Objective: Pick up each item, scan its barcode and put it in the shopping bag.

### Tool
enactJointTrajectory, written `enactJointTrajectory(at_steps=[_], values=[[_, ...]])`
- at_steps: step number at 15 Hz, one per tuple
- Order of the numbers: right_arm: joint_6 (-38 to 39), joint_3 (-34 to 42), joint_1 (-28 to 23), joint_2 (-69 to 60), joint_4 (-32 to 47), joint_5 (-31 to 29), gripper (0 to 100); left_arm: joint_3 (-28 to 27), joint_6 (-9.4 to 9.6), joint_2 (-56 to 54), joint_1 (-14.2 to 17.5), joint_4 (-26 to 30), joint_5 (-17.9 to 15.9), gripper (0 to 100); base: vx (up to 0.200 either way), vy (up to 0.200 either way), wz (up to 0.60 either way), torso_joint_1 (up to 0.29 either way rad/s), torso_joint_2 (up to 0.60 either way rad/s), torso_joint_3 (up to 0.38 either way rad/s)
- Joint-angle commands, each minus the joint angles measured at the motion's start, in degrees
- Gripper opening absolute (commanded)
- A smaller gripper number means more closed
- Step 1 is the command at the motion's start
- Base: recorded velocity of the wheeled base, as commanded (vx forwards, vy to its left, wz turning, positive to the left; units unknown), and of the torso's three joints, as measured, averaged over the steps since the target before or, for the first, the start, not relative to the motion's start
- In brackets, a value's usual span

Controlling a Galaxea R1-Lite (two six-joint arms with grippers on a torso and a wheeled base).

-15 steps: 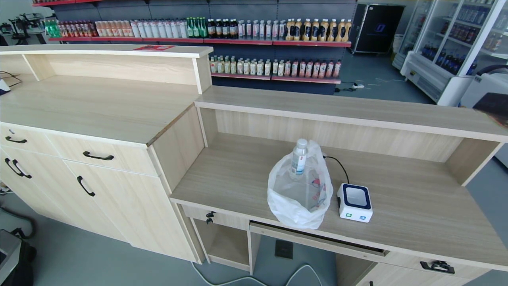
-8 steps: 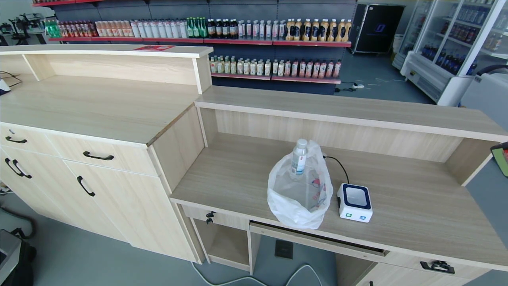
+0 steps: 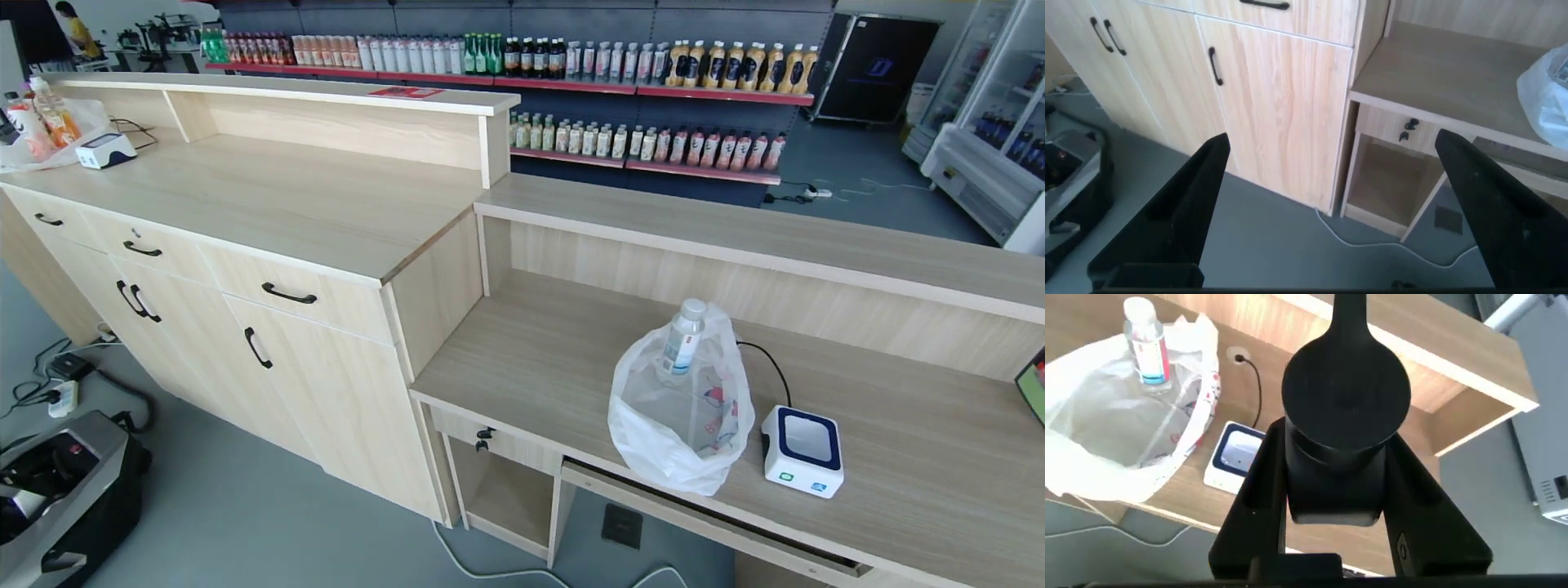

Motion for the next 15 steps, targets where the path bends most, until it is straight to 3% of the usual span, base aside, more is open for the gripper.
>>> enactJointTrajectory(at_steps=[1, 4, 5, 7, 10, 15], values=[[13.4, -3.9, 0.5, 7.0, -0.7, 1.1, 0, 0.0, -0.01, 0.0, 0.0, 0.0, 0.0, 100, 0.000, 0.000, 0.60, -0.012, 0.00, -0.002], [29.5, -5.7, -1.9, 16.1, -0.9, 1.3, 0, 0.0, -0.01, 0.0, 0.0, 0.0, 0.0, 100, 0.000, 0.000, 0.00, 0.000, 0.00, 0.000], [31.1, -5.8, -2.5, 17.6, -0.9, 1.5, 0, 0.0, -0.01, 0.0, 0.0, 0.0, 0.0, 100, 0.000, 0.000, 0.00, 0.000, 0.00, 0.000], [37.8, -6.8, -7.0, 23.2, -1.0, 9.6, 0, 0.0, -0.01, 0.0, 0.0, 0.0, 0.0, 100, 0.000, 0.000, 0.00, 0.000, 0.00, 0.000], [37.9, -7.5, -13.5, 27.7, -0.8, 20.4, 0, 0.0, -0.01, 0.0, 0.0, 0.0, 0.0, 100, 0.000, 0.000, 0.00, 0.000, 0.00, 0.000], [37.6, -8.8, -19.5, 34.6, -1.1, 23.9, 0, 0.0, -0.01, 0.0, 0.0, 0.0, 0.0, 100, 0.000, 0.000, 0.00, 0.000, 0.00, 0.000]])
